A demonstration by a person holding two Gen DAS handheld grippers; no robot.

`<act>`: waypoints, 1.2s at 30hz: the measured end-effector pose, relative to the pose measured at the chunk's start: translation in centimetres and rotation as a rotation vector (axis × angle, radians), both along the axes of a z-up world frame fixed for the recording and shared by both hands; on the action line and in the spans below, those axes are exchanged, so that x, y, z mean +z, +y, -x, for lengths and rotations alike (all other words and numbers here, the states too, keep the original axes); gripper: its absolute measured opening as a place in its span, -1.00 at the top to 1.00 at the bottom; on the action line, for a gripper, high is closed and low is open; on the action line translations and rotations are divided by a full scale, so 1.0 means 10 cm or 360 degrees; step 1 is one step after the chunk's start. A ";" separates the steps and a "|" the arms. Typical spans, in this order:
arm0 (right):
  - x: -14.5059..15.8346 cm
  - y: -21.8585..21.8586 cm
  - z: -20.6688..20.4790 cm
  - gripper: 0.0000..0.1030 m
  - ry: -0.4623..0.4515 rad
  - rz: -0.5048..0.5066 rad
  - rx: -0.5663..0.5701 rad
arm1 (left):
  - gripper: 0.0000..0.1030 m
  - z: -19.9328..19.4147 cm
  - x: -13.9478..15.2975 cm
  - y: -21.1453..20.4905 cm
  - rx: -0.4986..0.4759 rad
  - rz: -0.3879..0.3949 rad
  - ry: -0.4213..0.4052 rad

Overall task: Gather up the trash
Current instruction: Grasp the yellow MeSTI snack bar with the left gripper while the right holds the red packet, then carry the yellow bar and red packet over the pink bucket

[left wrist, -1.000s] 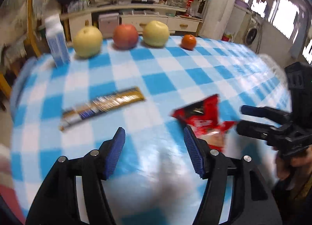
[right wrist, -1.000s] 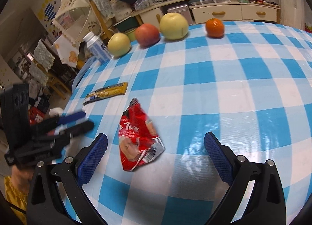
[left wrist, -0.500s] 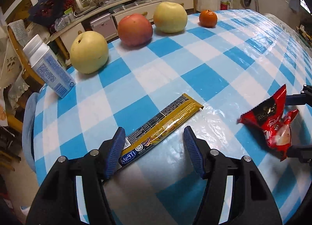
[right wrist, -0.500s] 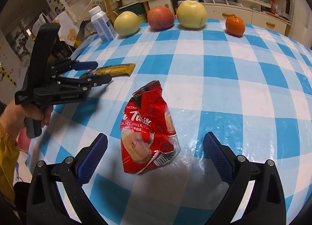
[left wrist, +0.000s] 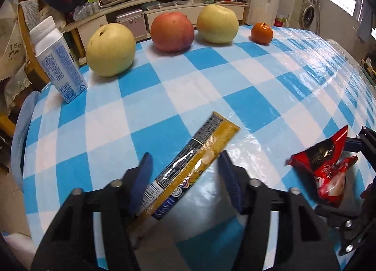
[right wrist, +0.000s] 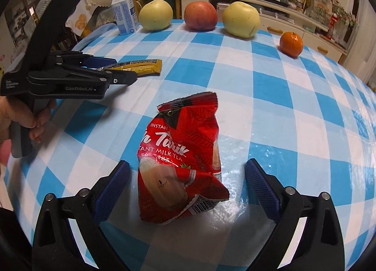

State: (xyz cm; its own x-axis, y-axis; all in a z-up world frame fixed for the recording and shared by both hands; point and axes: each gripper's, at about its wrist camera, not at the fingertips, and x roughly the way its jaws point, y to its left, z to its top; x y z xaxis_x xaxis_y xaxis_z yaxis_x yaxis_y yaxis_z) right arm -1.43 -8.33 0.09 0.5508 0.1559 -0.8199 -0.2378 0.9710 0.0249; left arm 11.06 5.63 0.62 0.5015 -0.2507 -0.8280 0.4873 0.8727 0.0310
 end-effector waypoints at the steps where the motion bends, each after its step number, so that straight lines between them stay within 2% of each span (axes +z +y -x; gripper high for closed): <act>1: 0.00 0.01 -0.01 -0.61 -0.0017 0.0019 0.0007 | 0.12 0.03 0.00 -0.02 0.0008 0.0001 -0.0006; 3: 0.01 0.01 0.00 -0.48 -0.0031 0.0012 0.0015 | 0.36 0.10 0.02 -0.06 0.0045 0.0017 -0.0011; 6: 0.01 0.01 0.01 -0.28 -0.0048 0.0004 0.0027 | 0.57 0.19 0.02 -0.08 0.0103 0.0038 -0.0022; 11: 0.03 0.01 0.04 -0.19 -0.0057 0.0005 0.0042 | 0.67 0.37 0.02 -0.07 0.0181 0.0063 -0.0033; 15: 0.03 0.00 0.07 -0.14 -0.0063 0.0005 0.0051 | 0.73 0.51 0.02 -0.04 0.0232 0.0088 -0.0044; 19: 0.04 -0.02 0.09 -0.09 -0.0065 -0.0010 0.0051 | 0.74 0.67 0.04 -0.02 0.0256 0.0041 -0.0093; 26: 0.12 -0.02 0.18 -0.07 -0.0125 -0.0031 0.0040 | 0.74 0.95 0.11 0.09 0.0315 0.0084 -0.0139; 36: 0.18 0.05 0.29 -0.07 -0.0145 -0.0089 0.0057 | 0.74 1.31 0.36 0.26 0.0409 0.0103 -0.0272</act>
State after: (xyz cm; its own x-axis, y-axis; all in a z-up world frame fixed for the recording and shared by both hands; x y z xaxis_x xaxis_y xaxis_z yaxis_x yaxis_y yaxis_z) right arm -4.28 -7.84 1.86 0.6160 0.2209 -0.7561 -0.2760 0.9596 0.0555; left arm -2.01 8.26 4.24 0.6859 -0.1471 -0.7127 0.2431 0.9694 0.0339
